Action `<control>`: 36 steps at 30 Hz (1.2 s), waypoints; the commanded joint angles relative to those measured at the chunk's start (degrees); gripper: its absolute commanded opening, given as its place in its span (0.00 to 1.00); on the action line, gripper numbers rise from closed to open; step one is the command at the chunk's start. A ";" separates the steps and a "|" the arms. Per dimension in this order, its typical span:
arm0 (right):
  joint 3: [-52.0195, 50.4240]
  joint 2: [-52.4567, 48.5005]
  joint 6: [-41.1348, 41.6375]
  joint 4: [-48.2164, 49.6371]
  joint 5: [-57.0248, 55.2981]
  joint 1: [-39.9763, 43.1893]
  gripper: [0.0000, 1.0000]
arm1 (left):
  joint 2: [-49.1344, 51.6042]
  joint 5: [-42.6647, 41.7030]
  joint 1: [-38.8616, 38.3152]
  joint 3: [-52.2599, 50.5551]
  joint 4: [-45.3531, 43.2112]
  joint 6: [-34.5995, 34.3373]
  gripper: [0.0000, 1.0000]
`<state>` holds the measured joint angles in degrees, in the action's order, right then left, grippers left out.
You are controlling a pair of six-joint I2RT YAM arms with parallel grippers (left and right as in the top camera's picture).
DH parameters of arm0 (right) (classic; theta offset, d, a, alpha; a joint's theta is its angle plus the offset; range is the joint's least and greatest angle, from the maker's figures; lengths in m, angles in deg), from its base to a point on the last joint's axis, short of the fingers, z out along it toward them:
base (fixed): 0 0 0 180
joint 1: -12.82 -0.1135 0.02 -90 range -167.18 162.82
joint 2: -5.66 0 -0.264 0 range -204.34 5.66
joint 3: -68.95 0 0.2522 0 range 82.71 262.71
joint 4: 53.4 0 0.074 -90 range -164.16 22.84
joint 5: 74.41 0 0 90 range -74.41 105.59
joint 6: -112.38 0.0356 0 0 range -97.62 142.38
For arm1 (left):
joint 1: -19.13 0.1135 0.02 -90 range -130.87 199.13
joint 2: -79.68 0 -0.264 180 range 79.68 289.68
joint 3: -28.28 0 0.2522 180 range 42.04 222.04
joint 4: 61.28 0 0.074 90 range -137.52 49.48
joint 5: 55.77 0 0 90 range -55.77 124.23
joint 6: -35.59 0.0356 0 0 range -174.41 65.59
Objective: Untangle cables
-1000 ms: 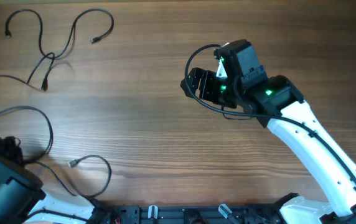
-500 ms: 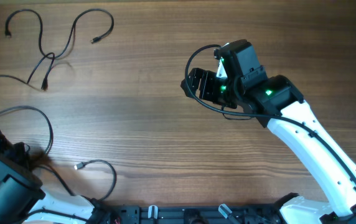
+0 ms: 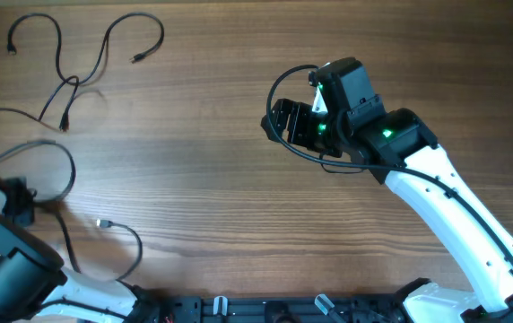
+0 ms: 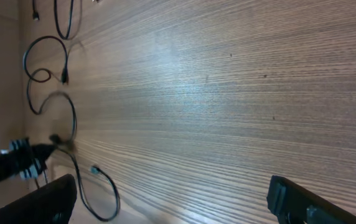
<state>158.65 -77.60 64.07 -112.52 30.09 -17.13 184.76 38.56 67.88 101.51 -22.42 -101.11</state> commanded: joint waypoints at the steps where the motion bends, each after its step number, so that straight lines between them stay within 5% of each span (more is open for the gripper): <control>1: 0.48 0.20 -1.20 -0.46 -1.05 -0.20 1.00 | 0.72 -3.19 -5.40 -0.22 -4.98 3.06 0.04; 11: 0.48 0.20 -1.09 -2.89 -1.03 -0.20 1.00 | 0.70 1.20 -6.51 2.01 -9.94 4.48 0.04; 20: 0.48 0.20 -0.98 -2.67 -1.05 -0.20 1.00 | 0.57 1.36 -3.30 16.52 7.21 5.73 0.04; 25: 0.48 0.20 -1.09 -2.91 -1.05 -0.20 0.99 | 1.31 10.71 -1.86 15.78 16.46 -3.32 0.04; 31: 0.48 0.20 -1.20 -2.71 -1.05 -0.20 1.00 | 5.60 14.27 0.17 9.60 15.04 -3.26 0.04; 36: 0.48 0.20 -1.20 -2.71 -1.07 -0.20 1.00 | 8.44 8.37 0.17 9.09 10.95 -1.51 0.05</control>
<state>158.65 -77.60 64.07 -115.37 30.07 -17.13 191.12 50.43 67.94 111.17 -8.91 -103.25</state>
